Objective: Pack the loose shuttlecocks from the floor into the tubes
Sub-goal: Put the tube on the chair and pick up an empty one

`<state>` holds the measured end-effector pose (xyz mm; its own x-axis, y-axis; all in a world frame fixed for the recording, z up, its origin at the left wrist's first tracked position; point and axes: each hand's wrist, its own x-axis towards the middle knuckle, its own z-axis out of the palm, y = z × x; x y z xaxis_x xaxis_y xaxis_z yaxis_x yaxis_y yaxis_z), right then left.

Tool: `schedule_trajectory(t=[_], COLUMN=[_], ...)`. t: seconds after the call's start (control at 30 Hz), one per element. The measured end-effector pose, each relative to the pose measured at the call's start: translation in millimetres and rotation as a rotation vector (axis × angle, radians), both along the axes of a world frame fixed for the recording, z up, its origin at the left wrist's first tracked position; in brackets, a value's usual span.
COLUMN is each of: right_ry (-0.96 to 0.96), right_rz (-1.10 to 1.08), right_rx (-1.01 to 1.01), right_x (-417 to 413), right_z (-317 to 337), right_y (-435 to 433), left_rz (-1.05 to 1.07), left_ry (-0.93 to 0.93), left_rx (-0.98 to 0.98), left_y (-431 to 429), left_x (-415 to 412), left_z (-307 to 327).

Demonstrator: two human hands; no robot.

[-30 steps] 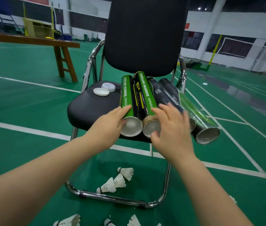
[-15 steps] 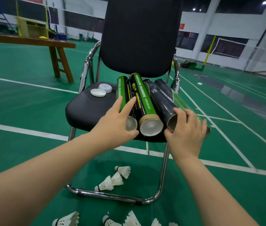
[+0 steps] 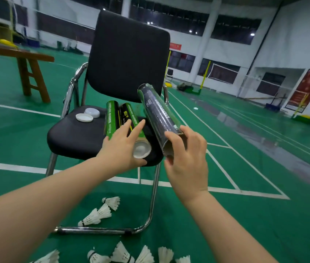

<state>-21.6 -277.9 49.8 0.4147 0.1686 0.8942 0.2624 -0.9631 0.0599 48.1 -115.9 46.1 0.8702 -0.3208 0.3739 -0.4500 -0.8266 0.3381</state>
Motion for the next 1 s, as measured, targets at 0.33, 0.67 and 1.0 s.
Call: schedule_trajectory(t=[0.33,0.67,1.0], right_ry=[0.007,0.173,0.701], right_rz=[0.232,0.558,0.658], right_rx=[0.022,0.242,0.492], right_x=[-67.2,-111.9,-110.3], right_z=[33.6,40.3,8.2], right_y=[33.6,98.5,118.8], left_rz=[0.048,0.138,0.189], left_ry=[-0.193,-0.374,-0.011], left_rx=[0.071,0.251,0.143], left_y=[20.9,96.6,119.8], left_x=[-70.8,-160.5,-168.1], left_z=[79.5,82.8,17.9])
